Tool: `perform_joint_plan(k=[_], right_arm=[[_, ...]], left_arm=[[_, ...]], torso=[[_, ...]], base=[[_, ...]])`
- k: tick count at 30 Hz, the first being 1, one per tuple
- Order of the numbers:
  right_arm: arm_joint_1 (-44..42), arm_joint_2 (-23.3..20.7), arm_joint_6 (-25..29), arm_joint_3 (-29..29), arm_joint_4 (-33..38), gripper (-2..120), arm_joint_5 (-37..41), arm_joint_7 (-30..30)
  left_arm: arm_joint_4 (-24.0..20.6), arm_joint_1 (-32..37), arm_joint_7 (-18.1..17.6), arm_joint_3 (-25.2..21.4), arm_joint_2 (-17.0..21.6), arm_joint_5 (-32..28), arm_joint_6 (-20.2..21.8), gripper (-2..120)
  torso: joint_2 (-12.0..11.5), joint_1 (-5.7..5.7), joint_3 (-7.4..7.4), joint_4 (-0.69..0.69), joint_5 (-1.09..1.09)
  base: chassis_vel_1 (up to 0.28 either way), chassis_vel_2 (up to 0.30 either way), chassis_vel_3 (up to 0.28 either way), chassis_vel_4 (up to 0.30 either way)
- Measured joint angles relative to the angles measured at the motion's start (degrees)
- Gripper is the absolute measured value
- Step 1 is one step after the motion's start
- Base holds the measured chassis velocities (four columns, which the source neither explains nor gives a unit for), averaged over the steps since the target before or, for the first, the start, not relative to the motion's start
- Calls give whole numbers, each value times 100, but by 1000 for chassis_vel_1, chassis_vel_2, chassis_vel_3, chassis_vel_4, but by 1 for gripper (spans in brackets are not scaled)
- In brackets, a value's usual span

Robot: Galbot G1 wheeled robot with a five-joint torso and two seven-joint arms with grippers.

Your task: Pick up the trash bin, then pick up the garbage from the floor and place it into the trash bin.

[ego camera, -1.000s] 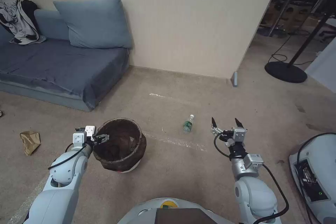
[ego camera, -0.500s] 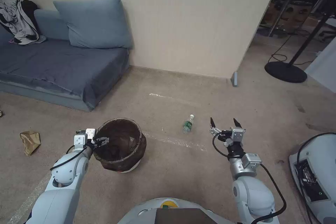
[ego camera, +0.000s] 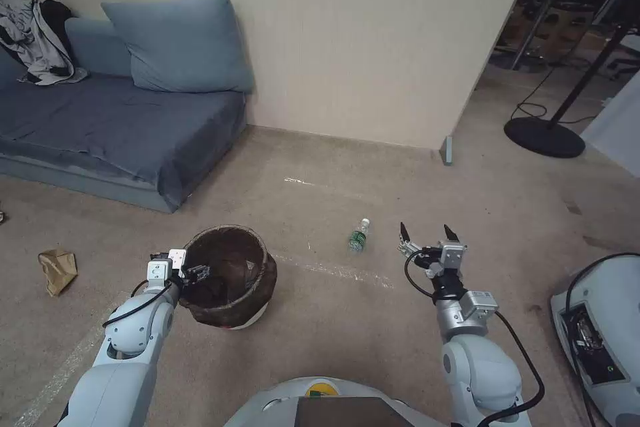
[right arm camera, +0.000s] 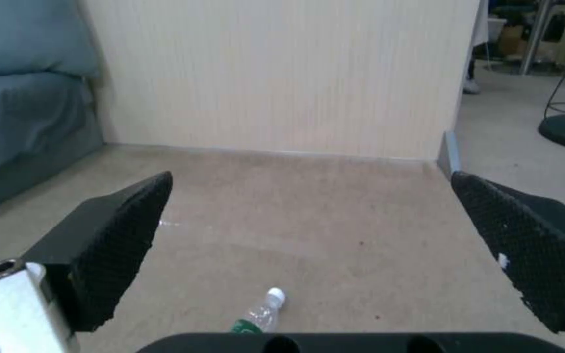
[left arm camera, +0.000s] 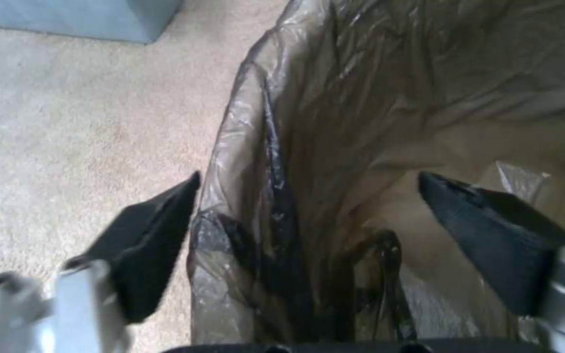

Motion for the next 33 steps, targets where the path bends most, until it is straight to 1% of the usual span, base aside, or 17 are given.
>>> perform_joint_plan(k=[1,2,3,5,6,10,11,15,16,18,20,23,26,29,30,32,33], right_arm=[[0,0,0,0,0,100,0,0],[1,0,-4,-11,2,100,9,0],[1,0,-5,-16,2,100,12,0],[6,0,-6,-25,16,100,38,0],[6,0,-6,-25,16,100,38,0],[27,0,-17,-4,31,100,137,1],[27,0,-17,-4,31,100,137,1],[29,0,-27,11,43,100,183,6],[29,0,-27,11,43,100,183,6],[32,0,-52,12,64,100,189,12],[48,-15,-116,12,101,100,206,35],[57,-23,-136,12,114,100,214,51],[83,-46,-222,27,158,100,244,97],[95,-90,-314,101,226,100,297,134],[99,-106,-326,125,240,100,308,145],[103,-115,-332,136,250,100,315,152],[110,-126,-348,150,266,100,325,167]], left_arm=[[0,0,0,0,0,0,0,81],[0,2,29,0,7,-2,0,76],[1,5,44,0,10,-2,0,75],[-3,18,65,2,10,2,-1,63],[-3,18,65,2,10,2,-1,63],[-18,37,71,-1,8,4,-10,45],[-18,37,71,-1,8,4,-10,45],[-37,52,69,2,-6,7,-14,28],[-37,52,69,2,-6,7,-14,28],[-80,58,58,8,-26,-16,-12,19],[-158,78,8,5,-45,-82,-6,15],[-199,91,-20,1,-49,-124,-2,15],[-357,151,-108,-9,-59,-346,10,11],[-665,341,-152,-102,-75,-663,-234,7],[-816,422,-201,-160,-89,-722,-373,6],[-902,473,-221,-188,-101,-741,-443,5],[-1073,574,-243,-234,-127,-774,-557,5]], torso=[[0,0,0,0,0],[0,0,0,0,0],[0,0,0,0,0],[0,0,0,1,0],[0,0,0,1,0],[0,0,0,1,2],[0,0,0,1,2],[0,0,-1,2,3],[0,0,-1,2,3],[0,0,-1,1,3],[0,0,-1,1,1],[0,0,0,1,0],[0,0,0,0,-3],[0,0,0,-2,-8],[0,0,0,-2,-4],[0,0,0,-2,-1],[0,0,0,2,-1]], base=[[0,0,0,0],[0,0,0,0],[0,0,0,0],[0,0,0,0],[0,0,0,0],[0,0,0,0],[0,0,0,0],[0,0,0,0],[0,0,0,0],[0,0,0,0],[0,0,0,0],[0,0,0,0],[0,0,0,0],[0,0,0,0],[0,0,0,0],[0,0,0,0],[0,0,0,0]])
